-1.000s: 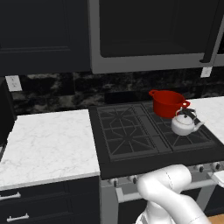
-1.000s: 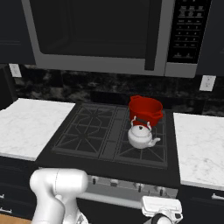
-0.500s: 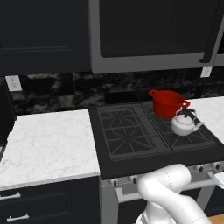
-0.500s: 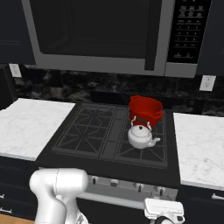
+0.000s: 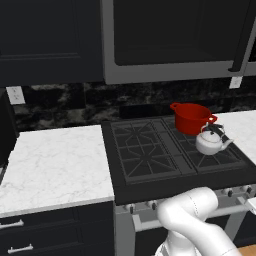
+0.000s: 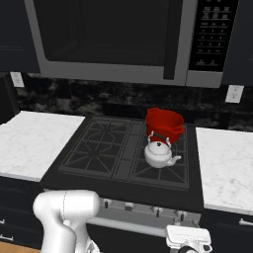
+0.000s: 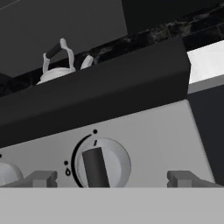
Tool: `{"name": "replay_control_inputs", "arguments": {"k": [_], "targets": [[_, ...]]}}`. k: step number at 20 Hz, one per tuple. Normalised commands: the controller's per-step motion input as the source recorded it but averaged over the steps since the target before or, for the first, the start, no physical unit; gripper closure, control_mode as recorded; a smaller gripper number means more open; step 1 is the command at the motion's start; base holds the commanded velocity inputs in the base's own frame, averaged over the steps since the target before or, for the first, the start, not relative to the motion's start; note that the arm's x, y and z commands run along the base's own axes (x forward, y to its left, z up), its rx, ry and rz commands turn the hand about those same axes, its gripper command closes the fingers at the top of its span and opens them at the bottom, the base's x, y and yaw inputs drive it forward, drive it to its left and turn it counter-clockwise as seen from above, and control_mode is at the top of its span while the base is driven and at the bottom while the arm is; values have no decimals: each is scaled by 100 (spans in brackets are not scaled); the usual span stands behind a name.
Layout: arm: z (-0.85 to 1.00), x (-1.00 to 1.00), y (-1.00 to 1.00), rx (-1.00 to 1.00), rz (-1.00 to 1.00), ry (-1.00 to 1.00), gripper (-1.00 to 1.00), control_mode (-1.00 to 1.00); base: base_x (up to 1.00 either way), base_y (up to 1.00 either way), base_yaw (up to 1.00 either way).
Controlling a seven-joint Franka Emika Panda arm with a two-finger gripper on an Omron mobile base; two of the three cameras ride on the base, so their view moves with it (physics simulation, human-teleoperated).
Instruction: Pick the kettle from the counter and place it on a stove burner. Then turn the burner on.
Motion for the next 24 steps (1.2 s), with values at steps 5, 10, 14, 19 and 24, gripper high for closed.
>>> {"name": "replay_control_inputs", "arguments": {"k": [5,10,14,19,24], "targets": [[0,0,0,0,0,0,-100,-100,0,0,0],[0,0,3,0,0,0,-100,-100,0,0,0],[2,1,6,0,0,0,-100,-100,0,0,0],[7,9,3,0,0,2,-100,-100,0,0,0],[5,15,0,0,0,3,-100,-100,0,0,0]]}}
